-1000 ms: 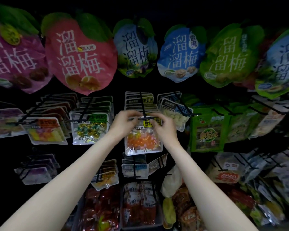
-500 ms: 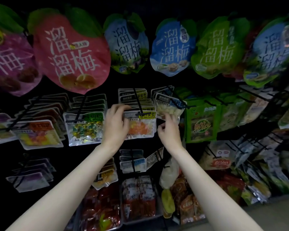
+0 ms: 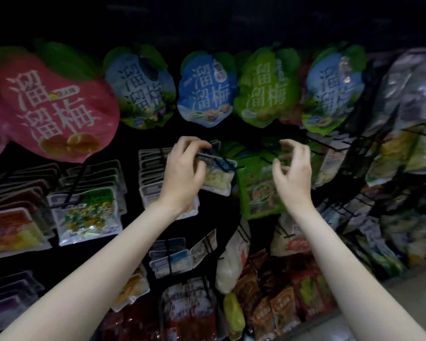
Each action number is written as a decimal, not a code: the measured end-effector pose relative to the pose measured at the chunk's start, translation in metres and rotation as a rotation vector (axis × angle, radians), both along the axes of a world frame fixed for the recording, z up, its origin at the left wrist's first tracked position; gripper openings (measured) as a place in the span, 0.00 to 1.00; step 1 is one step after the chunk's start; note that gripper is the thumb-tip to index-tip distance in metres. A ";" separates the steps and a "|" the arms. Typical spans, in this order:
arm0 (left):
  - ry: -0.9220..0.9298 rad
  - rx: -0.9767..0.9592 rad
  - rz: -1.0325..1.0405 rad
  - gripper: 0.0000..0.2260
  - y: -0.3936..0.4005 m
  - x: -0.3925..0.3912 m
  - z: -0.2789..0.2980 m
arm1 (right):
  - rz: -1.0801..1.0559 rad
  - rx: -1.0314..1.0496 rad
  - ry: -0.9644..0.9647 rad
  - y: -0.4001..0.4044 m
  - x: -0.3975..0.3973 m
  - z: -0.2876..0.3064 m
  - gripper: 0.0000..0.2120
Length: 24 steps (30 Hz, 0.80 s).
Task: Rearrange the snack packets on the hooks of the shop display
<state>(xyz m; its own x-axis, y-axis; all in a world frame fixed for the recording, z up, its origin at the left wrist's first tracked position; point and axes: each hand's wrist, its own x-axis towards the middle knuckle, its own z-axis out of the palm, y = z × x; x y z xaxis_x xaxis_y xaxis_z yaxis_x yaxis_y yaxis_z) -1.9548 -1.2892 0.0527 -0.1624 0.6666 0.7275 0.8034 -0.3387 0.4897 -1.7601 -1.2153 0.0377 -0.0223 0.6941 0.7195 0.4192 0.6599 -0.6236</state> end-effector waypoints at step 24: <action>-0.675 -0.215 -0.285 0.25 0.148 0.179 0.073 | 0.470 -0.144 0.358 0.133 0.156 0.111 0.08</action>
<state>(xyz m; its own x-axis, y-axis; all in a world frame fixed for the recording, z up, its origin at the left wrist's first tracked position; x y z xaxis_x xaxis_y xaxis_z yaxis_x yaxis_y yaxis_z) -1.7756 -1.1415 0.1258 -0.3265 0.8652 0.3805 0.2018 -0.3295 0.9223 -1.6041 -1.0820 0.1484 -0.1244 0.7597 0.6383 -0.1489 0.6217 -0.7690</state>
